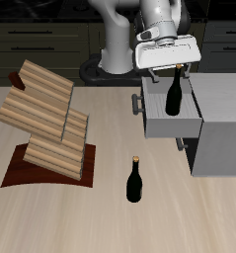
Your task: Place the wine bottle from the drawer onto the top layer of the wine rack
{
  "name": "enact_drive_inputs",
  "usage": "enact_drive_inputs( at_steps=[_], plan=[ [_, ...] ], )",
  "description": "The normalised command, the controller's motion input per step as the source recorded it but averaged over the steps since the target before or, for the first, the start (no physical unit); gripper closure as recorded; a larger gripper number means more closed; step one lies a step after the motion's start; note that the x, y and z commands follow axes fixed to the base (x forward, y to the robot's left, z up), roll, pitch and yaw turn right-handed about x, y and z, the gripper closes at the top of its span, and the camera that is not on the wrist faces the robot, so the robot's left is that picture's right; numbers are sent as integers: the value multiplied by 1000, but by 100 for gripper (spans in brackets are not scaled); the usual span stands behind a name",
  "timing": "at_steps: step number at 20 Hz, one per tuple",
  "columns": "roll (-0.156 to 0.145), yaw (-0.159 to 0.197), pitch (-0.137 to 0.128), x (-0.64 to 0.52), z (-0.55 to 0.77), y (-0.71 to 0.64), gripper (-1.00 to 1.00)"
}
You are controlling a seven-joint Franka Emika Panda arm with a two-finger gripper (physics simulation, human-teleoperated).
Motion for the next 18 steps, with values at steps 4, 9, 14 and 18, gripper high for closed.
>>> enact_drive_inputs(
  at_steps=[4,9,14,18],
  plan=[
    [-7,-20,62,205,-108,1,-100],
    [3,36,-28,108,-24,37,-100],
    [19,9,25,118,-36,72,-100],
    [18,-30,65,27,-70,73,-100]
  ],
)
